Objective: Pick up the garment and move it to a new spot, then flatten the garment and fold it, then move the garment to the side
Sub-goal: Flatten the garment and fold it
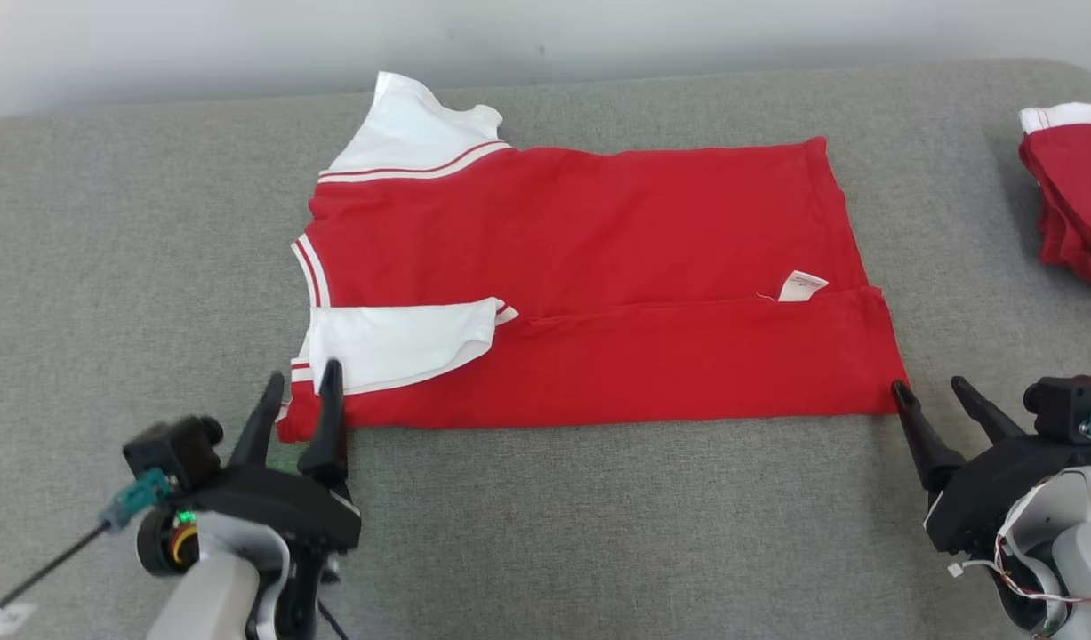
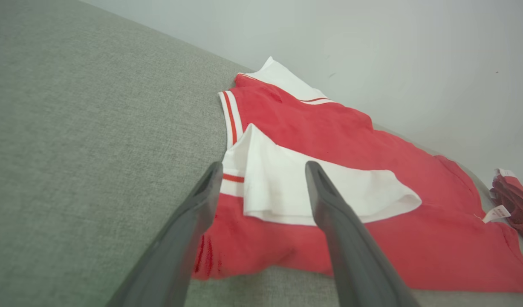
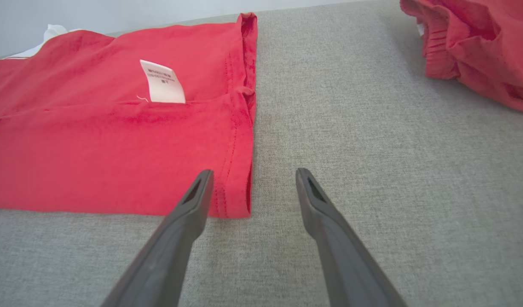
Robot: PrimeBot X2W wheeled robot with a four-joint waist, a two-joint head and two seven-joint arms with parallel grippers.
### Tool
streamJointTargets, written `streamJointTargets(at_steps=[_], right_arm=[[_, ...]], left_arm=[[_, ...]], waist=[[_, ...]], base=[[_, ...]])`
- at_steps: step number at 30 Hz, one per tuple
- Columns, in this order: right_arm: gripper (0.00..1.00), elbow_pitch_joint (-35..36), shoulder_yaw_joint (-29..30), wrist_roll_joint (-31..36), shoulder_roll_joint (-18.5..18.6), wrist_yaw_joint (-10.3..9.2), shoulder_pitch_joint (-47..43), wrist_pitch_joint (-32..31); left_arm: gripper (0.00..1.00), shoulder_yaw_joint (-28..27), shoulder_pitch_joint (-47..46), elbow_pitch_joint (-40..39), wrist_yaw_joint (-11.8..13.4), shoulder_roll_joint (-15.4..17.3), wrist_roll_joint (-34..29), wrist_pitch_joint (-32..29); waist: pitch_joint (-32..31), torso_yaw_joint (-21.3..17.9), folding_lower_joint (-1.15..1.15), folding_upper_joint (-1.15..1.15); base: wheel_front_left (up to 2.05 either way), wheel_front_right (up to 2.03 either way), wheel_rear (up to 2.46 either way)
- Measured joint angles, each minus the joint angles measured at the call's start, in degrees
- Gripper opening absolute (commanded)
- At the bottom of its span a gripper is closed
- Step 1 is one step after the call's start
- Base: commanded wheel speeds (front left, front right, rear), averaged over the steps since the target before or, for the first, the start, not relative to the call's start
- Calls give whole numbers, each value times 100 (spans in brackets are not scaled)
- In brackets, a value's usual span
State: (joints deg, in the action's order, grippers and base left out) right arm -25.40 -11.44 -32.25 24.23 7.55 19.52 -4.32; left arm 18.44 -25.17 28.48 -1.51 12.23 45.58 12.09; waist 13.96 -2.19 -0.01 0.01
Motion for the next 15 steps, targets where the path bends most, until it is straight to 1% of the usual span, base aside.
streamJointTargets(at_steps=[7,15], right_arm=[[100,-152,-16,-27,-135,0,-69,135],[100,-636,-130,18,-330,0,237,265]], left_arm=[[100,210,247,96,53,42,-190,25],[100,207,207,394,271,151,-336,48]], waist=[[-60,34,0,0],[11,-86,0,0]], base=[[0,0,0],[0,0,0]])
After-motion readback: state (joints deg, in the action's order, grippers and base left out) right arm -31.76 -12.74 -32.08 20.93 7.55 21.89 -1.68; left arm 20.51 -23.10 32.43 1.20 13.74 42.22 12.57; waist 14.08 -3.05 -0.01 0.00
